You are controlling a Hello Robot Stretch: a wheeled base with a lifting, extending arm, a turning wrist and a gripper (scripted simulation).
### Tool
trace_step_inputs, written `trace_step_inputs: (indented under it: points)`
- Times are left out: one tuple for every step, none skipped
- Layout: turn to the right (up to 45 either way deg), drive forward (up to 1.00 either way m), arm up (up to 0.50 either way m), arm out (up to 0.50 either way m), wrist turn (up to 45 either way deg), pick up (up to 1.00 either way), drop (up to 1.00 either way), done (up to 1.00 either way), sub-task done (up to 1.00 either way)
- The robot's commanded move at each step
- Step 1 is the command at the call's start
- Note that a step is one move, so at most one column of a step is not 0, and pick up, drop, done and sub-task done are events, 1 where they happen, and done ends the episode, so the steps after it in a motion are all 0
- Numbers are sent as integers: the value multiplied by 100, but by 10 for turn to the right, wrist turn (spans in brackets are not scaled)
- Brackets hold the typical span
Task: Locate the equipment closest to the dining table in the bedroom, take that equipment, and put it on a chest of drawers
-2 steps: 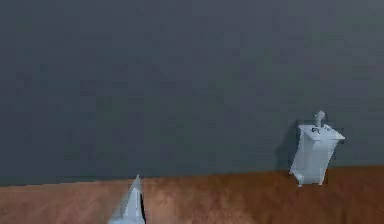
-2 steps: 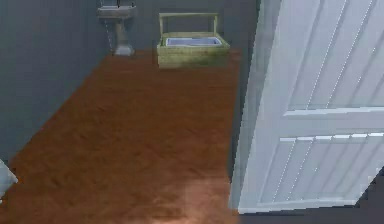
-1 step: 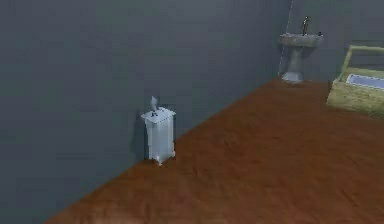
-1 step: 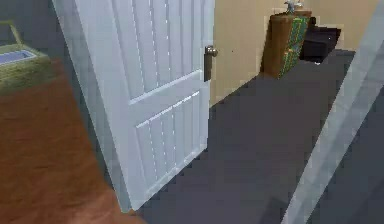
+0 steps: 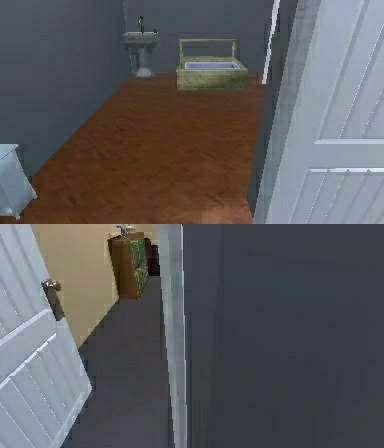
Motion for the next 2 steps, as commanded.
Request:
trace_step_inputs:
  points:
    - [0, 100, 0, 0, 0, 0, 0, 0, 0]
    - [0, 45, 0, 0, 0, 0, 0, 0, 0]
